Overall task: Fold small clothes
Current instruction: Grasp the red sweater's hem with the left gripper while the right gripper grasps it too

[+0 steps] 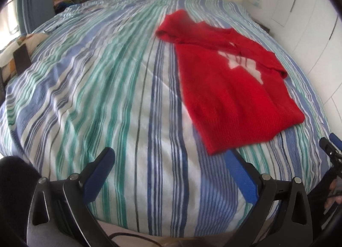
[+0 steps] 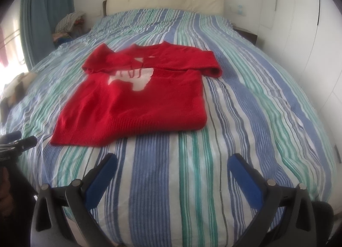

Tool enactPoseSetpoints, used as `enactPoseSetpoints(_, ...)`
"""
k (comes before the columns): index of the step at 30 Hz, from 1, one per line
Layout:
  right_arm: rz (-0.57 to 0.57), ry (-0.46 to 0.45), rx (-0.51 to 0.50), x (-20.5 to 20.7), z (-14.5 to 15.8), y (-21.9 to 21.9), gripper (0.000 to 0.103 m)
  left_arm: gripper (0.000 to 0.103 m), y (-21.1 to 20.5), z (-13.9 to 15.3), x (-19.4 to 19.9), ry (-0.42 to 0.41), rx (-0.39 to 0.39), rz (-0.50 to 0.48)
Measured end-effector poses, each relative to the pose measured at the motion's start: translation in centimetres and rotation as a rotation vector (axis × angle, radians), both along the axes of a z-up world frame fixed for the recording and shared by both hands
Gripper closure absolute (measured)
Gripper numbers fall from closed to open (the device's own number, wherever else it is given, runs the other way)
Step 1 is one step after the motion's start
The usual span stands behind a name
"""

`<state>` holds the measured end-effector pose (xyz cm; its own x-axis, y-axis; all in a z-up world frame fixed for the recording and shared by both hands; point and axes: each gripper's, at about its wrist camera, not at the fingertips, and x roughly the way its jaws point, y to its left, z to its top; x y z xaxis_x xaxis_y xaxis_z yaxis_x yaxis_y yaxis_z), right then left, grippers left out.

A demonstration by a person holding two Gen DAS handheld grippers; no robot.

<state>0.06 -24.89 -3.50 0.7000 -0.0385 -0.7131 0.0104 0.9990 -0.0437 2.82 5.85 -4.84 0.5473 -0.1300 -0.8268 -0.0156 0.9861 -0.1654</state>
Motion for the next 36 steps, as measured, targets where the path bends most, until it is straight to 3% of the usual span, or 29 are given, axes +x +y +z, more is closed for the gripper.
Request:
enactPoseSetpoints(4, -0.014, -0.024, -0.003, 1.6, 0.6, -3.6, 0.0, 0.001, 2.5, -2.0, 1.9, 0.077, -0.109, 0.044)
enactPoseSetpoints(7, -0.016, 0.019, 0.053, 3.9, -0.2, -7.0, 0.0, 0.001, 1.5, -2.9, 3.0, 0.1, -0.133, 0.005)
enactPoseSetpoints(9, 0.024, 0.057, 0.179, 5.7, -1.5, -8.7, 0.0, 0.001, -0.1, -3.0, 3.7, 0.099, -0.133, -0.058)
enactPoseSetpoints(11, 0.086, 0.071, 0.369, 7.9, -2.9, -10.5, 0.001, 0.001, -1.7, -3.1, 4.3, 0.089, -0.173, -0.14)
enactPoseSetpoints(13, 0.128, 0.106, 0.52, 10.4, -4.8, -11.8, 0.01, 0.005, -2.9, -3.4, 5.0, 0.094, -0.219, -0.196)
enactPoseSetpoints(15, 0.218, 0.155, 0.639, 12.7, -6.4, -11.8, 0.025, 0.022, -4.1, -3.5, 5.4, 0.095, -0.23, -0.235)
enactPoseSetpoints(17, 0.353, 0.182, 0.737, 14.1, -6.7, -10.7, 0.025, 0.034, -4.6, -3.2, 5.9, 0.087, -0.244, -0.261)
enactPoseSetpoints(20, 0.489, 0.195, 0.925, 14.7, -6.0, -9.0, 0.025, 0.054, -4.1, -3.0, 6.8, 0.096, -0.33, -0.254)
enactPoseSetpoints(23, 0.547, 0.174, 1.021, 14.7, -5.2, -8.4, 0.025, 0.062, -3.3, -3.3, 7.2, 0.111, -0.348, -0.222)
enactPoseSetpoints(25, 0.566, 0.197, 1.005, 14.3, -5.1, -8.0, 0.025, 0.062, -2.8, -3.8, 7.0, 0.12, -0.348, -0.215)
enactPoseSetpoints(28, 0.649, 0.254, 0.9, 13.2, -5.0, -7.0, 0.025, 0.062, -2.4, -4.0, 6.4, 0.122, -0.354, -0.223)
enactPoseSetpoints(32, 0.786, 0.282, 0.836, 11.9, -4.2, -5.3, 0.025, 0.052, -3.3, -3.7, 6.2, 0.115, -0.337, -0.254)
enactPoseSetpoints(34, 0.804, 0.251, 0.831, 11.9, -3.4, -5.2, 0.025, 0.052, -3.4, -3.5, 6.3, 0.117, -0.343, -0.254)
enactPoseSetpoints(36, 0.77, 0.205, 0.903, 12.6, -2.8, -6.1, 0.025, 0.052, -3.0, -3.4, 6.4, 0.118, -0.368, -0.241)
